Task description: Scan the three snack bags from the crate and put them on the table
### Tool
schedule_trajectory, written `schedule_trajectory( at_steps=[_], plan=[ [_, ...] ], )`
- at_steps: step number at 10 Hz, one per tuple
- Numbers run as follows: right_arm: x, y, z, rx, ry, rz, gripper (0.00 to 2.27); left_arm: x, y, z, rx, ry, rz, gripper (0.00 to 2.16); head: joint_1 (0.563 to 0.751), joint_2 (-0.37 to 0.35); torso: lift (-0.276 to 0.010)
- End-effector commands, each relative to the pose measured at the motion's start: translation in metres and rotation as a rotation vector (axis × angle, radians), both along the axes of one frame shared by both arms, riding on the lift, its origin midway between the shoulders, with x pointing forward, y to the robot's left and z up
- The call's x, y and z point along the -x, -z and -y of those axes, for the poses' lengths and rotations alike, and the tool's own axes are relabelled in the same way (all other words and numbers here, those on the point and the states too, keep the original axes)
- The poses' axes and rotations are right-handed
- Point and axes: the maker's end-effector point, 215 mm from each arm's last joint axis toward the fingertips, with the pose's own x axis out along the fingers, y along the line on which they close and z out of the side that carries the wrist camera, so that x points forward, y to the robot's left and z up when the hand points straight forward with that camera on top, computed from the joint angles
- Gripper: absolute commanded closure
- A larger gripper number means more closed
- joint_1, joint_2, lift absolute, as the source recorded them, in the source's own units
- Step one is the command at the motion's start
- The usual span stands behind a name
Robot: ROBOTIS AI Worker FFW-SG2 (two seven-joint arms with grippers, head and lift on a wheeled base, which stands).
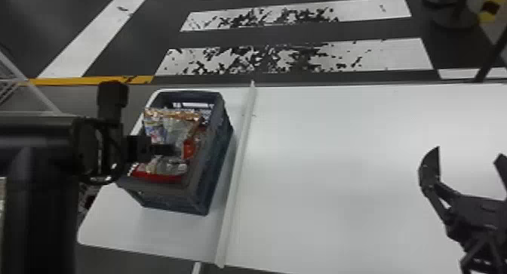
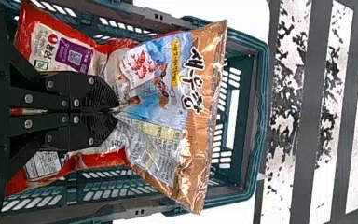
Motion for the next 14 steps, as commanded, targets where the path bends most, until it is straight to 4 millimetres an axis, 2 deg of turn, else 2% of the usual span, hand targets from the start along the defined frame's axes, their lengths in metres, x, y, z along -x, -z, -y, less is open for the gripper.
schedule_trajectory(
  at_steps=[1, 3, 8, 10, 12, 14],
  plan=[
    [0.001, 0.000, 0.001, 0.000, 0.002, -0.001, 0.14, -0.001, -0.010, 0.001, -0.006, 0.003, 0.026, 2.07, 0.695, 0.214, -0.094],
    [0.001, -0.001, 0.001, -0.002, 0.002, 0.005, 0.14, -0.003, -0.032, 0.007, -0.018, 0.016, 0.083, 2.07, 0.695, 0.211, -0.094],
    [0.004, -0.001, -0.001, -0.013, 0.003, 0.008, 0.14, 0.016, -0.066, -0.014, -0.090, -0.021, 0.167, 2.07, 0.695, 0.224, -0.094],
    [0.005, 0.000, -0.001, -0.016, 0.005, 0.010, 0.14, 0.023, -0.082, -0.010, -0.131, -0.015, 0.205, 2.06, 0.695, 0.235, -0.094],
    [0.009, -0.005, -0.001, -0.027, 0.006, 0.032, 0.14, 0.027, -0.080, -0.011, -0.160, -0.026, 0.201, 2.06, 0.695, 0.240, -0.094],
    [0.013, -0.009, 0.001, -0.031, 0.009, 0.049, 0.14, 0.025, -0.068, -0.012, -0.178, -0.031, 0.204, 2.06, 0.695, 0.241, -0.094]
  ],
)
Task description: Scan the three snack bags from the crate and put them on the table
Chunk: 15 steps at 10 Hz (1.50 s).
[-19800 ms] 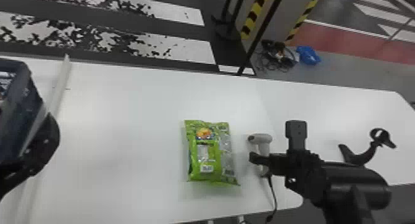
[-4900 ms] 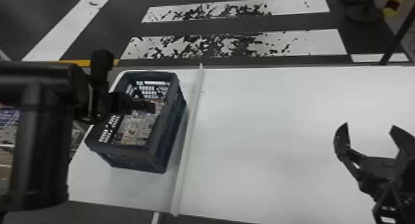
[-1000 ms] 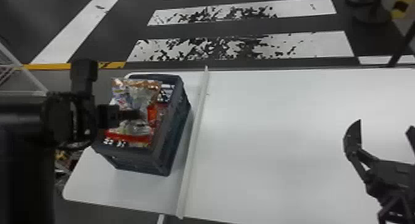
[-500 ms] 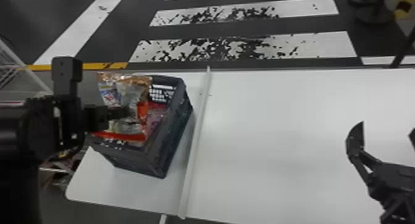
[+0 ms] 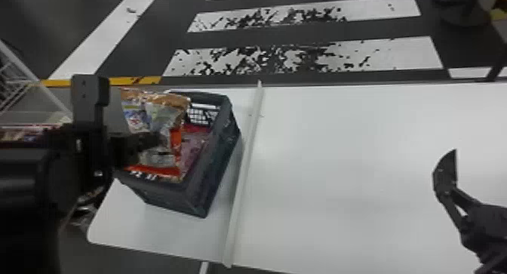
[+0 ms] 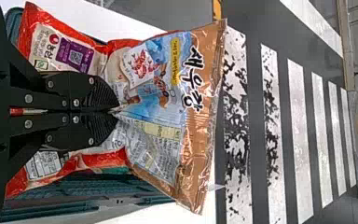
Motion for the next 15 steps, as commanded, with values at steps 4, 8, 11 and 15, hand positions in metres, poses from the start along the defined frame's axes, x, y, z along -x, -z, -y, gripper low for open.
schedule_trajectory(
  at_steps=[4, 8, 11, 15],
  plan=[
    [0.005, -0.008, -0.001, -0.012, 0.000, 0.021, 0.14, -0.008, -0.047, 0.011, -0.048, 0.019, 0.129, 2.06, 0.695, 0.246, -0.094],
    [0.003, -0.016, -0.001, -0.014, 0.006, 0.045, 0.14, -0.004, -0.051, 0.106, 0.250, 0.223, 0.162, 2.06, 0.695, 0.160, -0.094],
    [0.002, -0.037, 0.015, -0.009, 0.059, 0.104, 0.14, 0.014, -0.044, 0.222, 0.454, 0.473, 0.111, 2.05, 0.695, 0.037, -0.094],
    [-0.012, -0.059, 0.021, -0.027, 0.082, 0.155, 0.14, 0.071, 0.023, 0.353, 0.540, 0.696, -0.099, 2.04, 0.695, -0.205, -0.094]
  ],
)
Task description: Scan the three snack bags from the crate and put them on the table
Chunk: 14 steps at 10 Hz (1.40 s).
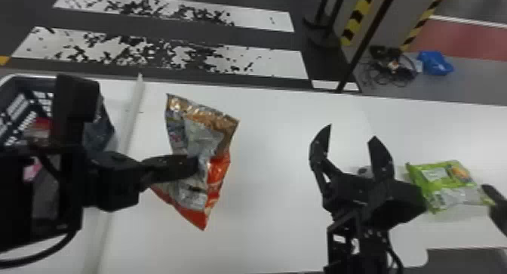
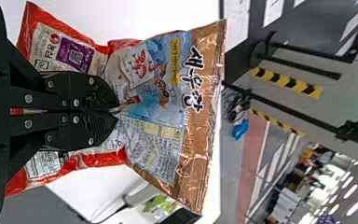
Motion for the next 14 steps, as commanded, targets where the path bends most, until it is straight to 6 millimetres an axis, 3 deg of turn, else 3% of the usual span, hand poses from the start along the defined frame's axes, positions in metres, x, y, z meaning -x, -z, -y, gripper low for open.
schedule_trajectory(
  at_steps=[1, 3, 4, 5, 6, 7, 8, 12, 13, 14],
  plan=[
    [-0.005, -0.009, 0.001, -0.009, 0.003, 0.023, 0.14, 0.022, 0.049, 0.033, -0.088, 0.067, -0.070, 2.04, 0.695, -0.252, -0.094],
    [-0.006, -0.011, 0.001, -0.013, 0.003, 0.029, 0.14, 0.032, 0.088, 0.086, -0.110, 0.185, -0.067, 2.04, 0.695, -0.310, -0.094],
    [-0.006, -0.012, -0.001, -0.016, 0.000, 0.032, 0.14, 0.028, 0.101, 0.108, -0.117, 0.223, -0.042, 2.04, 0.695, -0.350, -0.094],
    [-0.005, -0.013, -0.002, -0.019, -0.004, 0.037, 0.14, 0.018, 0.103, 0.127, -0.096, 0.248, -0.009, 2.04, 0.695, -0.350, -0.094],
    [-0.005, -0.015, -0.002, -0.017, -0.006, 0.041, 0.14, 0.010, 0.103, 0.137, -0.079, 0.248, 0.011, 1.88, 0.695, -0.350, -0.094],
    [-0.004, -0.016, -0.001, -0.013, -0.006, 0.042, 0.14, 0.004, 0.102, 0.142, -0.092, 0.239, 0.023, 0.54, 0.695, -0.350, -0.094],
    [-0.004, -0.014, 0.000, -0.011, -0.007, 0.038, 0.14, -0.001, 0.102, 0.141, -0.122, 0.232, 0.029, 0.00, 0.695, -0.350, -0.094],
    [-0.005, -0.016, -0.003, -0.017, -0.014, 0.042, 0.14, 0.003, 0.105, 0.145, -0.058, 0.219, -0.027, 0.03, 0.695, -0.350, -0.094],
    [-0.006, -0.016, -0.004, -0.016, -0.016, 0.043, 0.14, -0.005, 0.096, 0.134, -0.065, 0.187, 0.005, 0.03, 0.695, -0.350, -0.094],
    [-0.005, -0.019, -0.003, -0.011, -0.018, 0.050, 0.14, -0.018, 0.087, 0.109, -0.065, 0.121, 0.031, 0.03, 0.695, -0.350, -0.094]
  ],
)
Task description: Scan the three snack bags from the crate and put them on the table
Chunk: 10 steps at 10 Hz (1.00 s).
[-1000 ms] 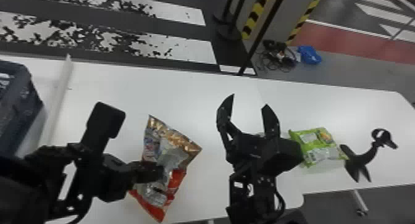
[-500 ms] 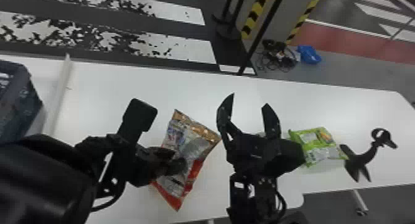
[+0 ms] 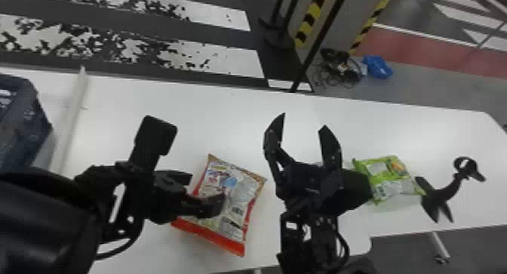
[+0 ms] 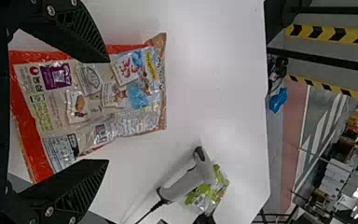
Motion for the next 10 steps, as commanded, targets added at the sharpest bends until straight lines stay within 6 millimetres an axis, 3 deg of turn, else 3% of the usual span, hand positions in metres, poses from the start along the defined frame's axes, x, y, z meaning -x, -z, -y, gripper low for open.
schedule_trajectory(
  at_steps=[1, 3, 5, 6, 8, 10],
  plan=[
    [0.001, -0.003, 0.003, 0.004, 0.001, 0.011, 0.14, -0.021, -0.020, -0.046, 0.026, -0.112, 0.060, 0.03, 0.695, -0.350, -0.094],
    [0.001, -0.002, -0.003, -0.001, -0.014, 0.009, 0.14, -0.037, -0.030, -0.117, 0.025, -0.271, 0.095, 0.03, 0.695, -0.327, -0.094],
    [0.002, 0.002, -0.013, -0.002, -0.036, -0.003, 0.14, -0.074, -0.077, -0.190, 0.037, -0.468, 0.371, 0.04, 0.695, -0.239, -0.094],
    [0.004, 0.006, -0.020, -0.005, -0.048, -0.011, 0.14, -0.086, -0.108, -0.217, 0.053, -0.538, 0.542, 0.04, 0.695, -0.170, -0.094],
    [0.008, 0.026, -0.037, 0.003, -0.093, -0.075, 0.14, -0.081, -0.129, -0.246, 0.074, -0.596, 0.649, 0.06, 0.695, -0.072, -0.094],
    [0.019, 0.049, -0.061, 0.027, -0.141, -0.145, 0.14, -0.071, -0.124, -0.264, 0.051, -0.633, 0.666, 0.06, 0.695, -0.015, -0.094]
  ],
)
